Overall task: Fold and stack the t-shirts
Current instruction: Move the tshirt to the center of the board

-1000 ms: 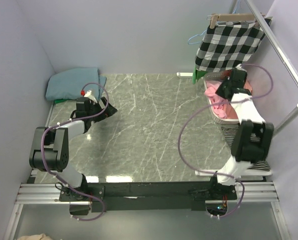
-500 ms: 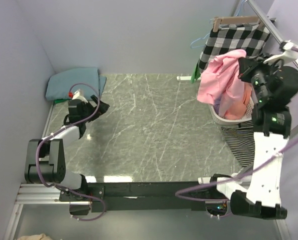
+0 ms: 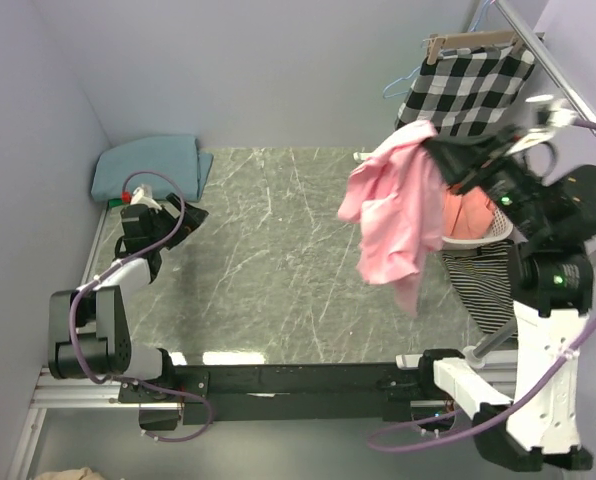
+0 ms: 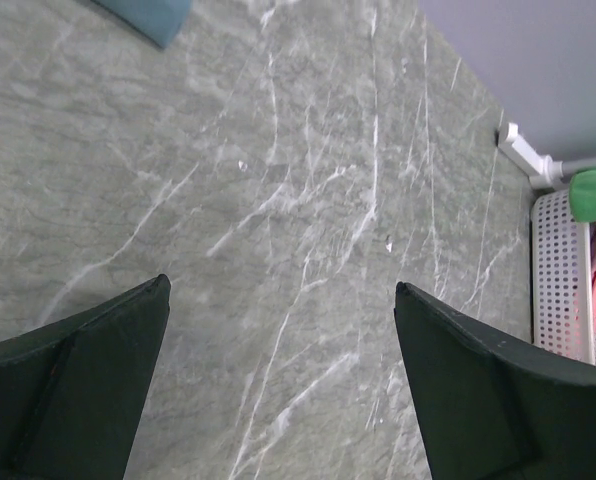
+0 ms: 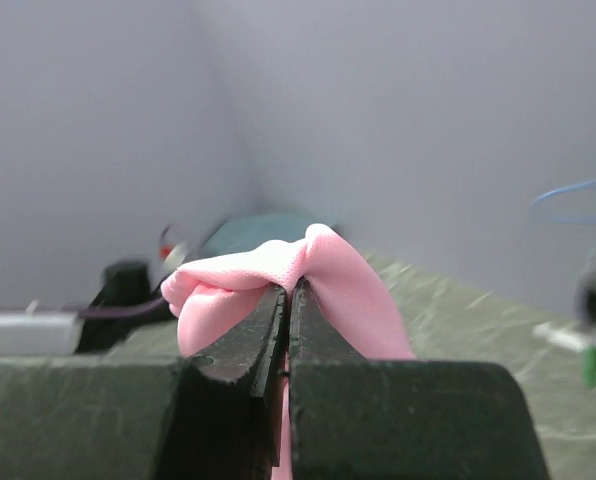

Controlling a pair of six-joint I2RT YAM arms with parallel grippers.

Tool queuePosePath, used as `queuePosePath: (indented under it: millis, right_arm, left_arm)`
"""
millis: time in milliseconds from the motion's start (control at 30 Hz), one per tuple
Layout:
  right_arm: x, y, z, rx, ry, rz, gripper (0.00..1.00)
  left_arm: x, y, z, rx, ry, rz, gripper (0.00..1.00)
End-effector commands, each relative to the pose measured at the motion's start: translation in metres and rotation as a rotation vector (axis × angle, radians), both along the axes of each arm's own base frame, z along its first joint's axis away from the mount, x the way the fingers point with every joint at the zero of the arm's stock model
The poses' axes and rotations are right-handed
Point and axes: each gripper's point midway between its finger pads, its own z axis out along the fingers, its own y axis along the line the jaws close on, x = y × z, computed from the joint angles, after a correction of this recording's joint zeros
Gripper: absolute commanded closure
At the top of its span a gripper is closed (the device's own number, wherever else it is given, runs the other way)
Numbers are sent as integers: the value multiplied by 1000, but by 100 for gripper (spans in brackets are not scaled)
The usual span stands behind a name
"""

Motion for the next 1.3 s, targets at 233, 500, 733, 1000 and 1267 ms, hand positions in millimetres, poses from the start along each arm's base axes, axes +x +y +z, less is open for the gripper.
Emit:
queuePosePath:
  millis: [233,500,733,1000,1267]
  right_arm:
    - [7,143,-136,-146,288,492,100]
    - [38,201,-171,-285,312,427,100]
    - [139,137,-262,-393,495,-179,100]
    - [179,22,-392,-455,803,-711,100]
    - [158,-7,-438,-468,892,-759,96]
  left_arm:
    - [-6,6,34,44,-118,26,1]
    - [-7,-10,35,0,-129,-66,1]
    - [-7,-8,14,52,-56,-90,1]
    - [-20,-74,-41,82,70,-287,1]
    - [-13,-164,-54,23,50,-461,0]
